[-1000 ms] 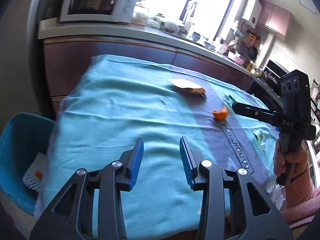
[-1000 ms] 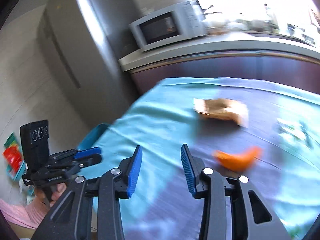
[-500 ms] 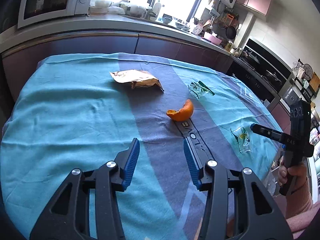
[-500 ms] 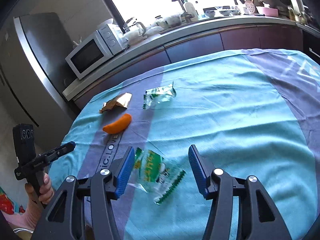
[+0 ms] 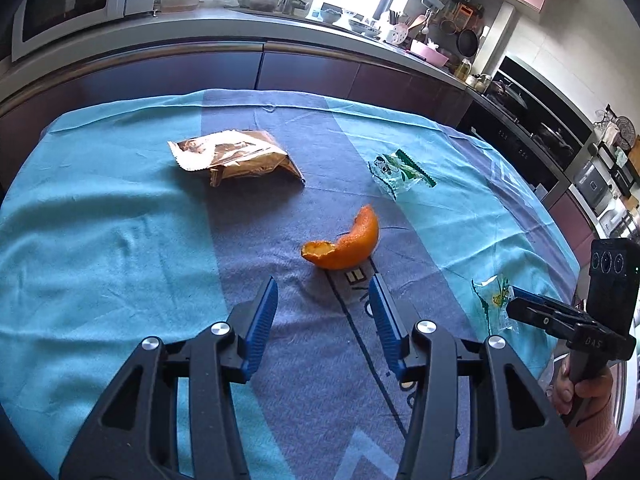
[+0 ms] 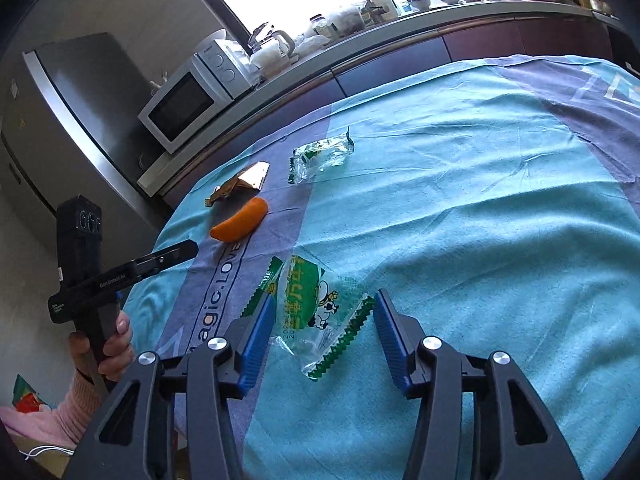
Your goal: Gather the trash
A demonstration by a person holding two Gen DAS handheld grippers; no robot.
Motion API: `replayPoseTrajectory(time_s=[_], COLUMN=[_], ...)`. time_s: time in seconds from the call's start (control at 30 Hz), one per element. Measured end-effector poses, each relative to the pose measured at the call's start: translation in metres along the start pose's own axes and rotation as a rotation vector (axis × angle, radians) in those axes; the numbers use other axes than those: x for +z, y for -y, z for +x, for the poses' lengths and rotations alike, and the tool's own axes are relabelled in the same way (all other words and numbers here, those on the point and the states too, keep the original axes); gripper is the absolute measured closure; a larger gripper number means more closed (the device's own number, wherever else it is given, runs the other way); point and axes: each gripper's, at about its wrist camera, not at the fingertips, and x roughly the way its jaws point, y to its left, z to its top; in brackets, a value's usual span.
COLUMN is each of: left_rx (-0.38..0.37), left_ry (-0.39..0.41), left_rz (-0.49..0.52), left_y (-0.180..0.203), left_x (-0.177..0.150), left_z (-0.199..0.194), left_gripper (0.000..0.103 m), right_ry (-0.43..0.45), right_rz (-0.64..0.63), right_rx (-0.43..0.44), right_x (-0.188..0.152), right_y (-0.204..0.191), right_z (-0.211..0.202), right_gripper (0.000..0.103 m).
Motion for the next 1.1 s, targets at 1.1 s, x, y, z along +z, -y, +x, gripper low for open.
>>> replayPoseTrajectory(time_s=[1.1], left_rx=[0.007], left_ry=[-0.023], left_rz=[0.005], left_y=[0.014], left_x=[0.004], left_z=[0.021], left_gripper=[0.081], right_ry=[0.037], right_rz=[-0.011], right_rx=[0.107], right_x=[0.02], right_y=[-0.011], right_z=[0.02], right_gripper=[0.077])
